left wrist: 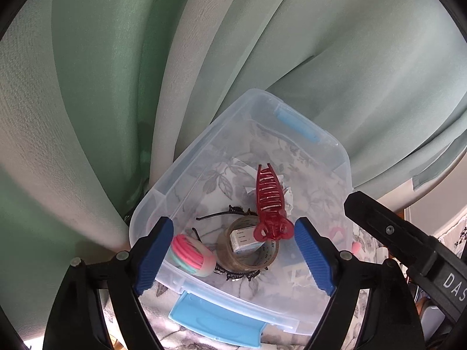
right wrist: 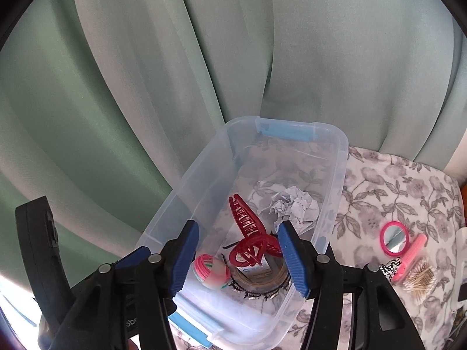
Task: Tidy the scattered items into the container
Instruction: 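Lower both grippers into the container and open them to release the items, then withdraw both grippers from the container toward the remaining items on the bed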
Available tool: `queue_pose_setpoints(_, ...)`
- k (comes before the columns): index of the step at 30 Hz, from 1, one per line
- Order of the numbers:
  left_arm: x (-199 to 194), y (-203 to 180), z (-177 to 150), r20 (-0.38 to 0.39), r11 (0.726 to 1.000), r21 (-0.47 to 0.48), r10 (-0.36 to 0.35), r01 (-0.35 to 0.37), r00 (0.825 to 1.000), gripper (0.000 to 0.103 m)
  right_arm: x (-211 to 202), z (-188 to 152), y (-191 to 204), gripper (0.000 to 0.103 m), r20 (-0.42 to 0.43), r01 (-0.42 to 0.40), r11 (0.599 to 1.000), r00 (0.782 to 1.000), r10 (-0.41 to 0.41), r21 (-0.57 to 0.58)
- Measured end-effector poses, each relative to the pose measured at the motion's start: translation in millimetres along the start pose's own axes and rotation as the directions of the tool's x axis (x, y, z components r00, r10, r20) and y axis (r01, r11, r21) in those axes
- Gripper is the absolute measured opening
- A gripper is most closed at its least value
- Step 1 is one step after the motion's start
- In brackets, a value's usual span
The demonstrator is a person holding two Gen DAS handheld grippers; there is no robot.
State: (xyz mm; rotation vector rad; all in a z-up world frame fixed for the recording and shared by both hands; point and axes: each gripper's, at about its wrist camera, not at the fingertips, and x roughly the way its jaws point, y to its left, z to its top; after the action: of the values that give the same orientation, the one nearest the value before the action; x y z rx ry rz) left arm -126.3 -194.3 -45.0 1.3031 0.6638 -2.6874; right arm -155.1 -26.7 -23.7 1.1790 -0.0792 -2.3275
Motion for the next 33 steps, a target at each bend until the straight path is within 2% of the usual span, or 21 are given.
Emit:
queue_pose_setpoints(2, -11, 0, -6, 0.000, 1.000, 0.005, -0.004, 0.004, 1.000, 0.086, -3, -1, -2, 0.061, 0.002, 0.001, 1.000, 1.000, -0.001, 0.005)
queue_pose_setpoints(5, -15, -2, -4, 0.010, 1.000, 0.014, -0.001, 0.000, 1.000, 0.093, -7, -2, -4, 0.062, 0.009, 0.004, 1.000, 1.000, -0.004, 0.011)
queue_pose_setpoints(14, -25, -14, -5, 0.059, 0.999, 0.041, -0.010, 0.008, 0.998, 0.096, -35, -9, -11, 0.062, 0.044, 0.010, 0.999, 0.999, -0.012, 0.042)
queue_pose_setpoints(15, -27, -15, -5, 0.061, 0.999, 0.043, -0.014, 0.012, 0.998, 0.102, -38, -9, -12, 0.062, 0.047, 0.010, 0.999, 0.999, -0.012, 0.044)
queue_pose_setpoints(16, -30, -15, -6, 0.065, 0.999, 0.044, -0.018, 0.015, 0.998, 0.103, -41, -10, -12, 0.062, 0.050, 0.009, 0.999, 0.999, -0.012, 0.046)
queue_pose_setpoints(26, -59, -33, -19, 0.122, 0.996, 0.087, -0.045, 0.034, 0.992, 0.103, -86, -27, -22, 0.064, 0.110, 0.006, 0.996, 0.994, -0.015, 0.084)
queue_pose_setpoints(33, -87, -55, -30, 0.190, 0.989, 0.129, -0.094, 0.070, 0.977, 0.103, -124, -42, -36, 0.065, 0.168, 0.008, 0.993, 0.985, -0.028, 0.118)
